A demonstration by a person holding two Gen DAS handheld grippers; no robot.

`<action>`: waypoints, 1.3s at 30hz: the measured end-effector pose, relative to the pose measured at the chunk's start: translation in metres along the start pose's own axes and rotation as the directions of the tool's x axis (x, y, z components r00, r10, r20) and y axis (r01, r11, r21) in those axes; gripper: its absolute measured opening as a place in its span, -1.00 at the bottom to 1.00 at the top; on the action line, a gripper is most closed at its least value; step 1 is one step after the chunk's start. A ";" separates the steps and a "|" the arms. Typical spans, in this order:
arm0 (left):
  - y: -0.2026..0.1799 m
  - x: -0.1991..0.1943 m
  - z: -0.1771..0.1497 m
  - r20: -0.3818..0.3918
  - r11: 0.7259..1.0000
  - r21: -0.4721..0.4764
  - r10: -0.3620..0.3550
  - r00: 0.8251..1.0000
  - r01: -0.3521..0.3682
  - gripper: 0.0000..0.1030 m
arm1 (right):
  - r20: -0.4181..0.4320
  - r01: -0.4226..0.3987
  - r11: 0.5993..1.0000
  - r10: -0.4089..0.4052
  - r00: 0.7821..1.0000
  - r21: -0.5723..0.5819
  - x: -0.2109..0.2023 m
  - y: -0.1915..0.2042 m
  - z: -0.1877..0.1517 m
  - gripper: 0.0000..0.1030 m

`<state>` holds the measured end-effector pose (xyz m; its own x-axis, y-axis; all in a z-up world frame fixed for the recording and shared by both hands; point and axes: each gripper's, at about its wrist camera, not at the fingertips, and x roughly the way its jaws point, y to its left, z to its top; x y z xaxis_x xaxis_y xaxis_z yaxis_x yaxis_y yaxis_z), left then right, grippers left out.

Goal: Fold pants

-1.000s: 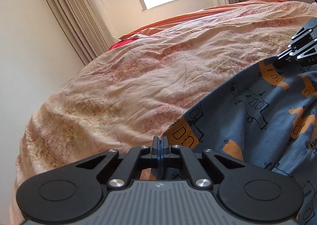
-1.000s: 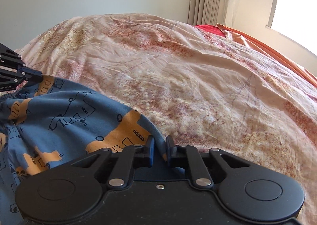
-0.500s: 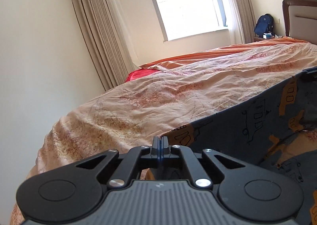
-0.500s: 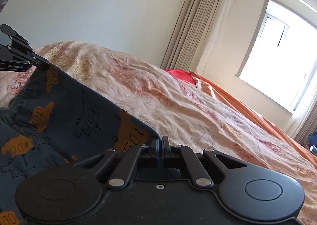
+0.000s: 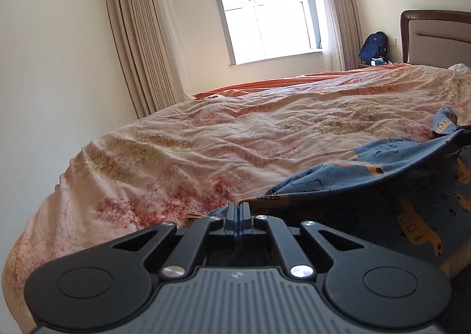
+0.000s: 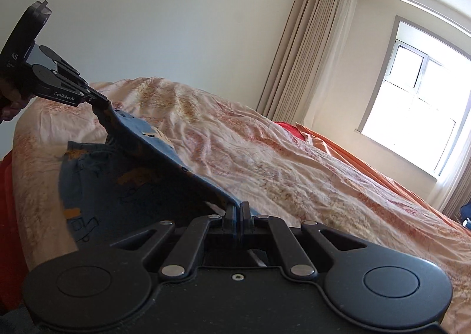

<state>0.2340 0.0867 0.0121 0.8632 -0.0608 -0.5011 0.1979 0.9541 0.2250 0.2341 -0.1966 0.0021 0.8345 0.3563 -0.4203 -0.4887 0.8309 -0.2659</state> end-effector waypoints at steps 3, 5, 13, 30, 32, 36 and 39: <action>-0.010 -0.002 -0.024 -0.014 1.000 0.022 0.007 1.000 -0.006 -1.00 | -0.020 0.004 0.999 -0.003 1.000 0.037 -0.008 0.014 -0.021 -0.99; -0.015 0.000 -0.036 -0.023 0.999 0.038 0.013 1.000 -0.012 -1.00 | -0.025 0.017 1.000 -0.016 1.000 0.026 -0.010 0.025 -0.035 -0.99; -0.023 -0.004 -0.052 -0.010 0.995 0.097 0.028 1.000 -0.027 -1.00 | -0.026 0.048 0.999 -0.049 0.998 -0.024 -0.007 0.051 -0.056 -0.99; -0.026 -0.018 -0.072 -0.004 0.986 0.161 0.042 0.999 -0.041 -1.00 | -0.062 0.012 0.995 -0.018 0.998 -0.095 -0.024 0.063 -0.065 -0.99; -0.026 -0.020 -0.072 -0.004 0.985 0.166 0.044 0.999 -0.043 -1.00 | -0.066 0.001 0.993 -0.009 0.998 -0.120 -0.027 0.063 -0.065 -0.99; -0.026 -0.019 -0.078 -0.022 0.984 0.173 0.047 0.999 -0.043 -1.00 | -0.081 -0.027 0.989 0.016 0.997 -0.144 -0.032 0.064 -0.064 -0.99; -0.027 -0.011 -0.083 -0.059 0.987 0.161 0.041 0.997 -0.031 -1.00 | -0.102 -0.047 0.988 0.032 0.994 -0.147 -0.031 0.067 -0.068 -0.99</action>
<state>0.1808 0.0856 -0.0579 0.8416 -0.0041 -0.5400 0.2430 0.8959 0.3719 0.1581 -0.1810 -0.0622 0.7881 0.3372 -0.5150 -0.5593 0.7415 -0.3705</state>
